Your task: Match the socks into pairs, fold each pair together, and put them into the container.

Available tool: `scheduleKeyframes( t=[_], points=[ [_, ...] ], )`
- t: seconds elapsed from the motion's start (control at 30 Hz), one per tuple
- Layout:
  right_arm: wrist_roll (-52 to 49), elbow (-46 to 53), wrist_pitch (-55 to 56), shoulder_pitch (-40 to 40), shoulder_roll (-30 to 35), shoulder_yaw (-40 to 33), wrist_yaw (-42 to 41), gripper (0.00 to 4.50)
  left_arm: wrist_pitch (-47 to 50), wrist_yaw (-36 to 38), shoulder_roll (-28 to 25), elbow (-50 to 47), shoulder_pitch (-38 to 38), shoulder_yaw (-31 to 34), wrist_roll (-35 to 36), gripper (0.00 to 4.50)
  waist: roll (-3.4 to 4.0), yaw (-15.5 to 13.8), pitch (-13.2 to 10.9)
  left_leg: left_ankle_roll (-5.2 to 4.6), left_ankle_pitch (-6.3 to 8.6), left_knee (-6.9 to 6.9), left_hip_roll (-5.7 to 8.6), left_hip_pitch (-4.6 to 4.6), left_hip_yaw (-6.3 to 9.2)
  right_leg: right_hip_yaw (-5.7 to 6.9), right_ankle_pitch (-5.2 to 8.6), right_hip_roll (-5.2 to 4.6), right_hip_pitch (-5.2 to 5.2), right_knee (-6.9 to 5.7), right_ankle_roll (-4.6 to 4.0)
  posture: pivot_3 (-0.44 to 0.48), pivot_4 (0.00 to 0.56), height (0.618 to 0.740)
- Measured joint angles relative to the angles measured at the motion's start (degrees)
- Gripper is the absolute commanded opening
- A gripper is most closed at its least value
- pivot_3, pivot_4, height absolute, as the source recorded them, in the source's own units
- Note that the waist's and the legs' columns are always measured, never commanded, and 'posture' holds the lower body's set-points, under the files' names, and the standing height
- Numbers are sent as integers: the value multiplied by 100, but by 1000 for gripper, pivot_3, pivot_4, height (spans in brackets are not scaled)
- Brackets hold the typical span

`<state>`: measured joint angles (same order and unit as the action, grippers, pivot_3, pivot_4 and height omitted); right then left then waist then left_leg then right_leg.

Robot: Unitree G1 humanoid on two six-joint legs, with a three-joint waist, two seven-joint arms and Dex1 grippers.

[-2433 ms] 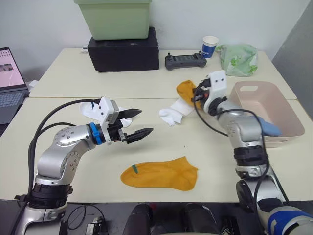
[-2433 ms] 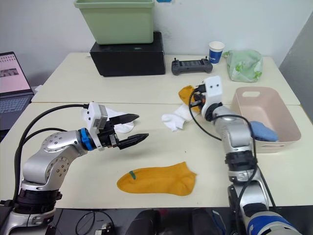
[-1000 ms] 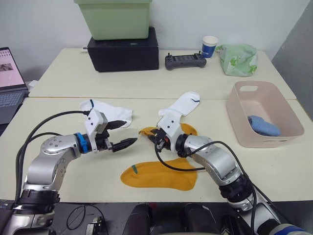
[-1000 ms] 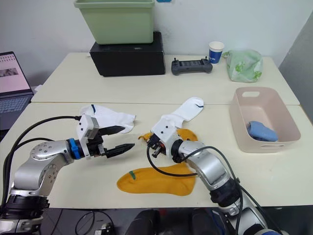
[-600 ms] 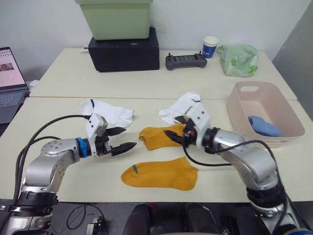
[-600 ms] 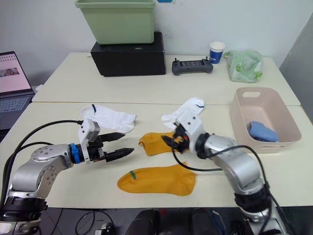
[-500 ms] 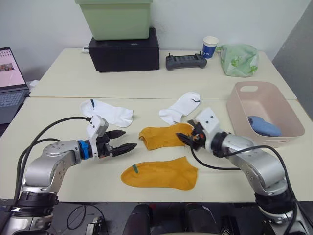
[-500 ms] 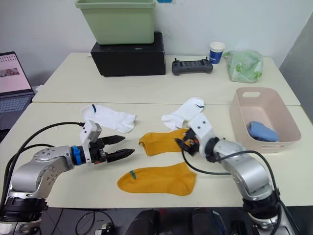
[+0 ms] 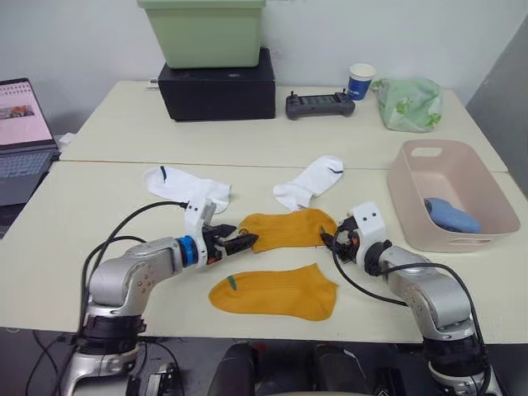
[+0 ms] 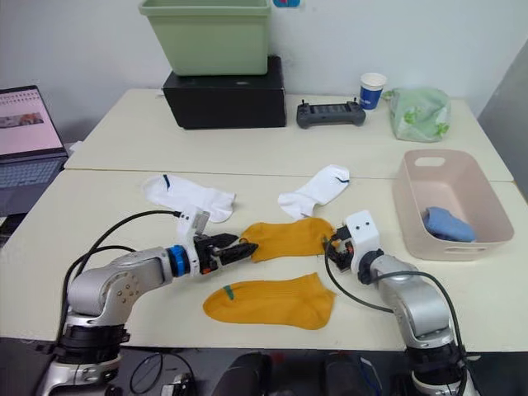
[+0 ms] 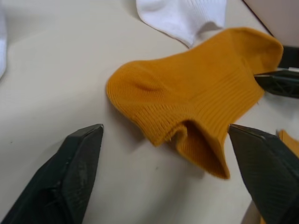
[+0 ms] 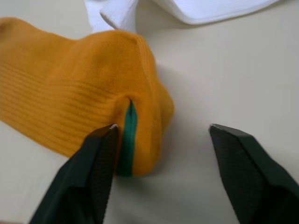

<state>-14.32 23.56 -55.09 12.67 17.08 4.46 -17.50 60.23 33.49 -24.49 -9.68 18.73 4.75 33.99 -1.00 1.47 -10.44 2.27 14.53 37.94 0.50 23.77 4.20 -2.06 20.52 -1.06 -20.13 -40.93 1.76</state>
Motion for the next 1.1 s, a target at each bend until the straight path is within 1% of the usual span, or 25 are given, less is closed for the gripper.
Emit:
scheduleKeyframes(
  t=[0.2,0.23,0.3,0.33,0.37,0.5,0.6,0.63,0.7,0.77,0.83,0.87,0.9,0.97,1.0,1.03,1.1],
  points=[
    [-272,296,-328,-126,-12,28,-120,135,165,-206,65,-95,-11,-95,-20,1442,1,20,0,1,0,-6,-5,0,0,-1,0,4,-5,0,0,0,150,720],
    [-299,399,-399,-170,-25,29,-123,0,162,-227,65,-93,-20,-96,-21,1115,1,20,0,1,0,-6,-5,-1,-1,-2,0,4,-5,1,0,0,150,720],
    [-400,569,-552,-251,-40,25,-118,0,156,-263,65,-89,-41,-84,-18,494,1,21,0,1,0,-6,-5,0,-2,-4,0,4,-5,1,0,0,150,720],
    [-464,616,-610,-270,-51,26,-115,0,160,-266,65,-87,-61,-70,-15,110,1,22,0,1,0,-6,-5,0,-2,-4,0,4,-5,1,0,0,150,720],
    [-498,681,-680,-283,-65,25,-108,0,177,-265,70,-87,-85,-37,5,18,1,23,0,1,0,-6,-5,0,-2,-4,0,4,-7,1,0,0,150,720],
    [-526,802,-803,-304,-186,11,-11,0,182,-222,76,-97,-197,80,160,18,1,27,0,1,0,-7,-5,0,-1,-3,0,4,-7,0,0,0,150,720],
    [-527,802,-801,-288,-376,-79,131,635,68,-186,110,-108,-320,199,213,0,1,27,0,1,0,-7,-6,0,-1,-3,0,4,-8,0,0,0,150,720],
    [-528,803,-800,-273,-408,-123,157,928,23,-189,130,-110,-342,242,225,0,1,26,0,1,0,-7,-6,0,-1,-2,0,4,-8,0,0,0,150,720],
    [-547,861,-810,-266,-396,-204,158,1601,-80,-217,182,-138,-365,378,290,0,1,26,0,2,0,-7,-6,1,-1,-3,0,4,-8,0,0,0,150,720],
    [-631,1034,-852,-265,-336,-316,142,2261,-162,-287,202,-171,-367,649,412,0,0,26,0,1,0,-7,-6,2,-1,-2,0,4,-9,1,0,0,150,720],
    [-740,1258,-910,-265,-236,-442,118,3073,-274,-316,170,-198,-365,1024,530,0,1,31,0,1,0,-8,-6,1,-1,-2,0,4,-10,0,0,0,150,720],
    [-748,1317,-914,-265,-204,-472,114,3266,-294,-317,139,-211,-360,1140,575,0,1,32,0,1,0,-8,-7,1,0,-1,0,4,-10,0,0,0,150,720],
    [-764,1388,-912,-265,-158,-490,106,3631,-293,-305,64,-226,-348,1249,656,0,0,34,-1,1,0,-8,-7,1,0,-1,0,4,-10,-1,0,0,150,720],
    [-778,1495,-842,-251,-48,-486,54,4283,-233,-175,-306,-249,-284,1487,881,0,-5,40,-4,1,0,-9,-8,1,1,0,0,7,-12,-2,0,0,150,720],
    [-776,1531,-769,-234,21,-472,25,4457,-170,-11,-673,-230,-172,1617,1013,0,-10,41,-8,2,-1,-9,-10,2,4,2,0,9,-13,-3,0,0,150,720],
    [-775,1547,-741,-219,56,-462,12,4457,-158,94,-893,-219,-68,1714,1064,0,-11,39,-8,1,-1,-10,-10,1,4,2,0,10,-12,-1,0,0,150,720],
    [-771,1556,-647,-144,103,-375,-19,4457,-150,531,-1685,-94,298,1808,1134,0,-15,40,-11,2,-1,-11,-9,2,5,3,1,11,-14,0,0,0,150,720]
  ],
)
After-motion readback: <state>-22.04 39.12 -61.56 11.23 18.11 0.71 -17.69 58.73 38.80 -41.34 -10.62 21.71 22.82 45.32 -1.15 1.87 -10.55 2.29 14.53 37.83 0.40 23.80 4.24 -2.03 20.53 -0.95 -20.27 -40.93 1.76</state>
